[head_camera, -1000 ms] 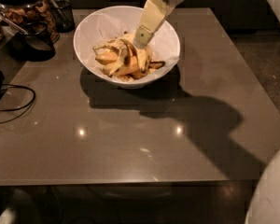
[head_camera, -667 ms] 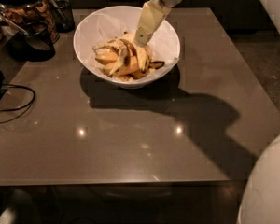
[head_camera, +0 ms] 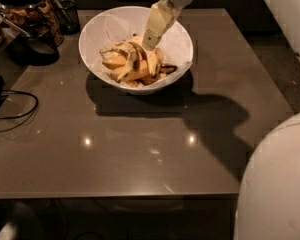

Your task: Pick banana from white bowl

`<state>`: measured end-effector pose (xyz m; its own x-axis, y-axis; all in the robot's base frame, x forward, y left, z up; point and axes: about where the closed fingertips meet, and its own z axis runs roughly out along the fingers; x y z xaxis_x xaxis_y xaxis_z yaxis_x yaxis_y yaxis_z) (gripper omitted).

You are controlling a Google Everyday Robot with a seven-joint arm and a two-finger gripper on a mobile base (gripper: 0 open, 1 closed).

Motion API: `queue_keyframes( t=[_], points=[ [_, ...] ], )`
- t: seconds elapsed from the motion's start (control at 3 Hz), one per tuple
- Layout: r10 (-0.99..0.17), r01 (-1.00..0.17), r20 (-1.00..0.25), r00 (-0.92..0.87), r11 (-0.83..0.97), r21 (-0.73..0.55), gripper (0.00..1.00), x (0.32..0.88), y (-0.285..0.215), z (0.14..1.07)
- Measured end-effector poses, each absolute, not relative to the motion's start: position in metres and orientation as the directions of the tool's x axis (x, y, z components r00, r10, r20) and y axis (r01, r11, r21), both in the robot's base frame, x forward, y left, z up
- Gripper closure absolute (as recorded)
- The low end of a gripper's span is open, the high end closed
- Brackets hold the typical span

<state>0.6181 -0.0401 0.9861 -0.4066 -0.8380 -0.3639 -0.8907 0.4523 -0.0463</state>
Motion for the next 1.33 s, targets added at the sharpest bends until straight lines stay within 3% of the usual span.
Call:
queue_keyframes(
  t=[1.33],
  points=[
    [-0.833,-0.863,-0.274,-0.481,0.505,-0.021,0.33,0.649,-0.034,0.953]
  ],
)
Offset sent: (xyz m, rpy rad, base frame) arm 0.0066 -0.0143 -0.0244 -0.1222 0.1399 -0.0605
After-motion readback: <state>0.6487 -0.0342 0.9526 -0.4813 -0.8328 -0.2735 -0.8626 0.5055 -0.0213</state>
